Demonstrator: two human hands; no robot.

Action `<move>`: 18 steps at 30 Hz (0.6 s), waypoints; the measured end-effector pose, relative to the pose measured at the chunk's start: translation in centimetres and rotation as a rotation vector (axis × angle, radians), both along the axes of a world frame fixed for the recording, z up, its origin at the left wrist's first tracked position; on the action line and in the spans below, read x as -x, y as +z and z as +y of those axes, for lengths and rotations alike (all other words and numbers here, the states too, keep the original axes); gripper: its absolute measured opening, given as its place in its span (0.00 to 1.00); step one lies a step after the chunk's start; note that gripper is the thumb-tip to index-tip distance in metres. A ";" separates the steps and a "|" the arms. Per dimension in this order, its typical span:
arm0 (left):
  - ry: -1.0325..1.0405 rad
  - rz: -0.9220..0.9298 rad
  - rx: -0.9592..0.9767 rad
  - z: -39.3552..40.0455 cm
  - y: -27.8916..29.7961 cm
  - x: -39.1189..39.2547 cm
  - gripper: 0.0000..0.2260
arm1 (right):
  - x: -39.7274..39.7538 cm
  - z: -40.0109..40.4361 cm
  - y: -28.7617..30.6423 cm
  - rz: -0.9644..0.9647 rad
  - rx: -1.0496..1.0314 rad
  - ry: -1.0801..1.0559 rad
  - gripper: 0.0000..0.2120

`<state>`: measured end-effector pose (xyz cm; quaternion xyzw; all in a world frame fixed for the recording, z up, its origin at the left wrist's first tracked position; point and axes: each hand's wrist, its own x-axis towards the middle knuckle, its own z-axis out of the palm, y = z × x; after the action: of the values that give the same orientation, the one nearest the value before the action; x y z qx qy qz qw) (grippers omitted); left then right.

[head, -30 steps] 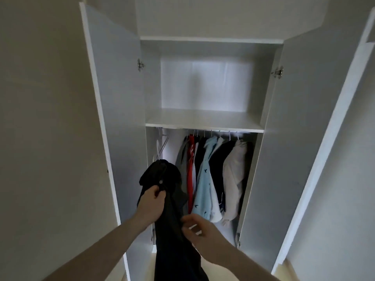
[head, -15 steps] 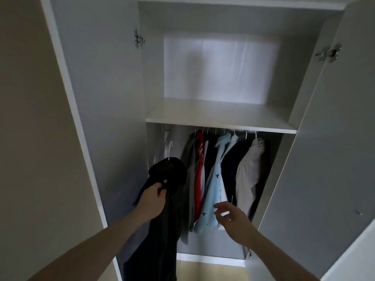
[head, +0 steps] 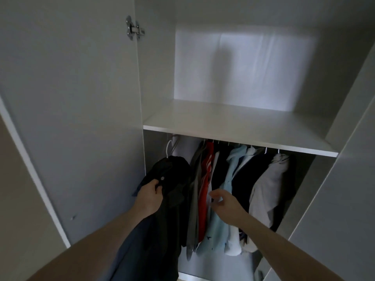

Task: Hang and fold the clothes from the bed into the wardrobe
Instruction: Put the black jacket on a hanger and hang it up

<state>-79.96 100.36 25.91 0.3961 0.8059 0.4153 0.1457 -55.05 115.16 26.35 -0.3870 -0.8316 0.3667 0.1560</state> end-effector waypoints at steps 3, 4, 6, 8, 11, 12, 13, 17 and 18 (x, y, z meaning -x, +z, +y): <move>0.050 0.030 0.008 2.1 0.0 0.3 0.08 | 2.8 3.2 -0.3 -0.048 -0.078 0.067 0.19; 0.062 0.034 0.016 2.6 -0.1 0.4 0.08 | 3.6 3.8 -0.4 -0.076 -0.102 0.098 0.21; 0.080 0.039 0.038 3.5 -0.3 0.6 0.08 | 5.2 5.2 -0.7 -0.145 -0.138 0.159 0.21; 0.088 0.044 0.036 4.2 -0.6 1.0 0.07 | 6.8 6.5 -1.2 -0.228 -0.152 0.207 0.23; 0.091 0.036 0.018 5.2 -1.4 1.8 0.07 | 9.5 8.7 -2.5 -0.364 -0.198 0.253 0.30; 0.090 0.036 0.017 5.4 -1.7 2.1 0.07 | 10.4 9.3 -2.9 -0.405 -0.226 0.266 0.32; 0.086 0.040 0.015 5.8 -2.2 2.6 0.08 | 11.4 10.0 -3.3 -0.429 -0.258 0.280 0.34; 0.047 0.050 -0.004 7.7 -3.6 4.4 0.08 | 14.5 12.4 -4.6 -0.521 -0.383 0.303 0.33; 0.034 0.046 -0.010 8.3 -4.0 4.8 0.09 | 15.1 13.0 -5.0 -0.554 -0.390 0.294 0.33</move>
<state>-84.78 108.61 21.94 0.3923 0.8137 0.4124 0.1180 -70.16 128.14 21.39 -0.3108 -0.9432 0.1014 -0.0586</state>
